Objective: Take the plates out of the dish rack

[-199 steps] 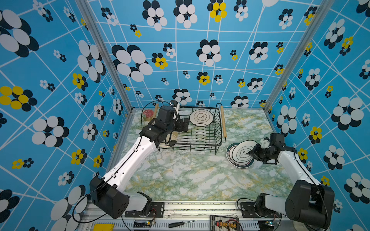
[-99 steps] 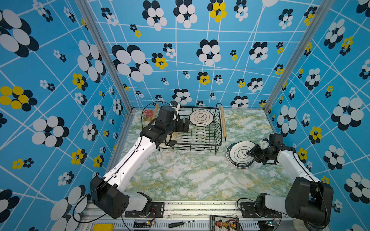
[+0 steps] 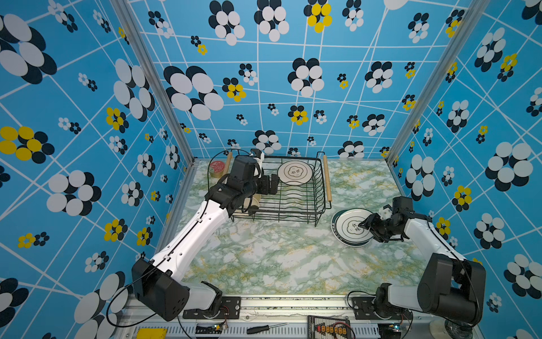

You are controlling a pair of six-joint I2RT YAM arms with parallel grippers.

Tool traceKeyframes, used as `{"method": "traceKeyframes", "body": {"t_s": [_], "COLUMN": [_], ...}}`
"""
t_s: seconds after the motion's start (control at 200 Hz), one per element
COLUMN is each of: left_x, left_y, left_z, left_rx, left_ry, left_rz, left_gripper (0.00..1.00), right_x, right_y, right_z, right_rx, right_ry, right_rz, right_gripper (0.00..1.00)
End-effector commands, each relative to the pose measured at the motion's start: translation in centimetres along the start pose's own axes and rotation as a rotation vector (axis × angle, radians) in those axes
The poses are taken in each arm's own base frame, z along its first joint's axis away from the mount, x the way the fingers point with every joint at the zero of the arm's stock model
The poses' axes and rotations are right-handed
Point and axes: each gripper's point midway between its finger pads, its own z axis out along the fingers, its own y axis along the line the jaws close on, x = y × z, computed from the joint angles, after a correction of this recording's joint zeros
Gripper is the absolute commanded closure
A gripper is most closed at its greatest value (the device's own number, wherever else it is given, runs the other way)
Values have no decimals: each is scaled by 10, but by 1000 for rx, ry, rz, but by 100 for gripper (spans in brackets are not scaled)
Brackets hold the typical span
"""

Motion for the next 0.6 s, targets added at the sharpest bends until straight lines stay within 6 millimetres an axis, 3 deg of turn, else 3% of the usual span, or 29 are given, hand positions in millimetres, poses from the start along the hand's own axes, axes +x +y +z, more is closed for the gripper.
{"method": "traceKeyframes", "body": {"t_s": [0.0,0.4,0.595], "left_x": [-2,0,0], "left_y": [1,12,11], "left_z": [-3,4,5], "left_rx": [7,-103,-119], "left_ry": [-8,45,76], "left_rz": [-37,-129,-86], "left_gripper": [1,1,1], "right_x": [7,4,3], "right_y": [-11,-22,-21], "right_z": [1,-2,-4], "right_rx": [47,131,151], "right_ry": [32,43,53], "right_rz": [10,3,-9], "right_gripper": [46,41,38]}}
